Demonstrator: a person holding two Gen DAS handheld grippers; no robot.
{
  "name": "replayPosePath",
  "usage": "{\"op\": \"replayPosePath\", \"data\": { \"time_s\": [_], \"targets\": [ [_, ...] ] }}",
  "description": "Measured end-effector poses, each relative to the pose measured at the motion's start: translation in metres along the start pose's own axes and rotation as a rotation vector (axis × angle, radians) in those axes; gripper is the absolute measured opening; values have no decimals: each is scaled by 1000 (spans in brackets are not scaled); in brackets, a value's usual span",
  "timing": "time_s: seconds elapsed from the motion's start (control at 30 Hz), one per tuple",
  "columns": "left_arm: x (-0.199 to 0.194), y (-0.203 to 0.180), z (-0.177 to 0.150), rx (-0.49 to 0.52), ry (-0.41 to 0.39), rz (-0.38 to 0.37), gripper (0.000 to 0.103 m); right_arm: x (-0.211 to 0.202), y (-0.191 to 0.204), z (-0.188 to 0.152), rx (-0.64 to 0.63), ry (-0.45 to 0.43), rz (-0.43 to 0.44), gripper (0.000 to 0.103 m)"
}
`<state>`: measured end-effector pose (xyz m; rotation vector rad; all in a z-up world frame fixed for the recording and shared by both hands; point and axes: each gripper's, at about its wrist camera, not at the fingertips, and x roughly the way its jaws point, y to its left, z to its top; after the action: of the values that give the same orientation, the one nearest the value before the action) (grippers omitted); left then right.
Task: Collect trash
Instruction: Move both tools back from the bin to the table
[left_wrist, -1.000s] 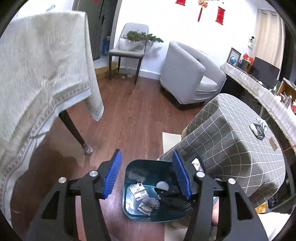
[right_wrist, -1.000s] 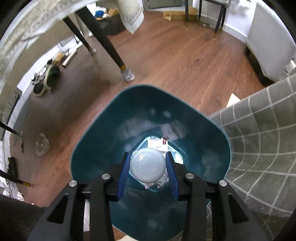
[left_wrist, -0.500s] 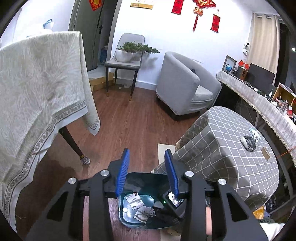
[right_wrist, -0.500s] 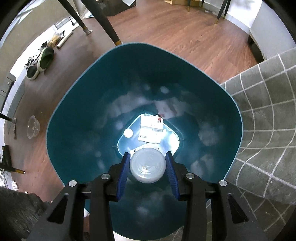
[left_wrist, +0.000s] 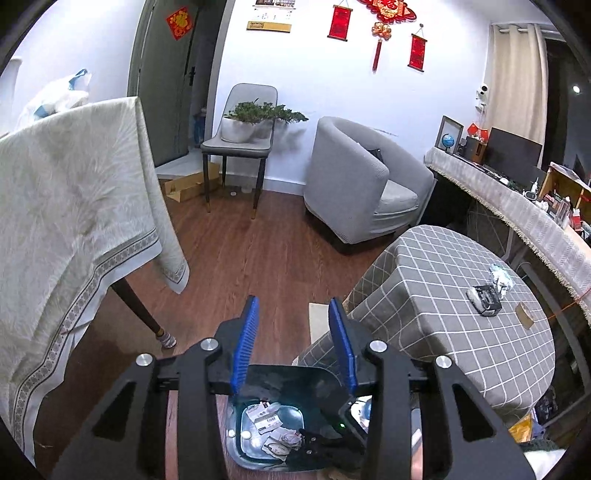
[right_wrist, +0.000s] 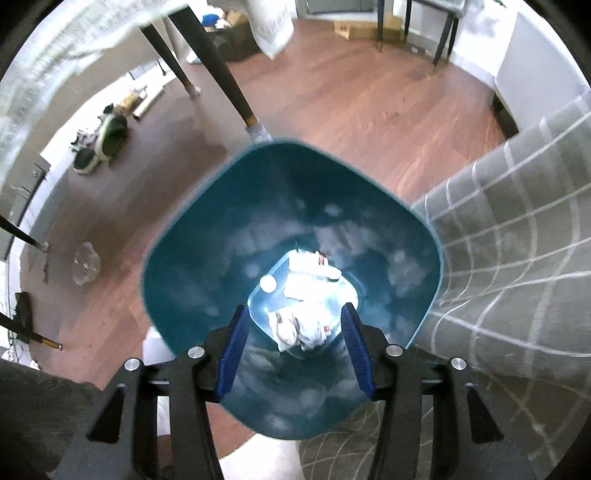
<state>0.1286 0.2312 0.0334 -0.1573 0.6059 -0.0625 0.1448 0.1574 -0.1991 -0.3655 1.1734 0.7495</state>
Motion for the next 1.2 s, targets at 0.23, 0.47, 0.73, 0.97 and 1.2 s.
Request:
{"op": "replayPosePath", "data": {
  "time_s": [0.23,0.47,0.73,0.97,1.2],
  "targets": [
    [2,-17,9,4,-17,-16,42,-68,3,10,-30,-170,34,52],
    [6,-31,13,37,-29,-13,52,-128,-8,9,-43,-311,33,52],
    [19,-60,14,78,-30,-48,64,-182,-36,-1,-22,-419,-29,54],
    [39,-99,6,160,-12,-76,77,-214,-76,-20,32,-467,-87,60],
    [56,-131,3,215,-2,-126,88,-242,-117,-43,94,-504,-141,70]
  ]
}}
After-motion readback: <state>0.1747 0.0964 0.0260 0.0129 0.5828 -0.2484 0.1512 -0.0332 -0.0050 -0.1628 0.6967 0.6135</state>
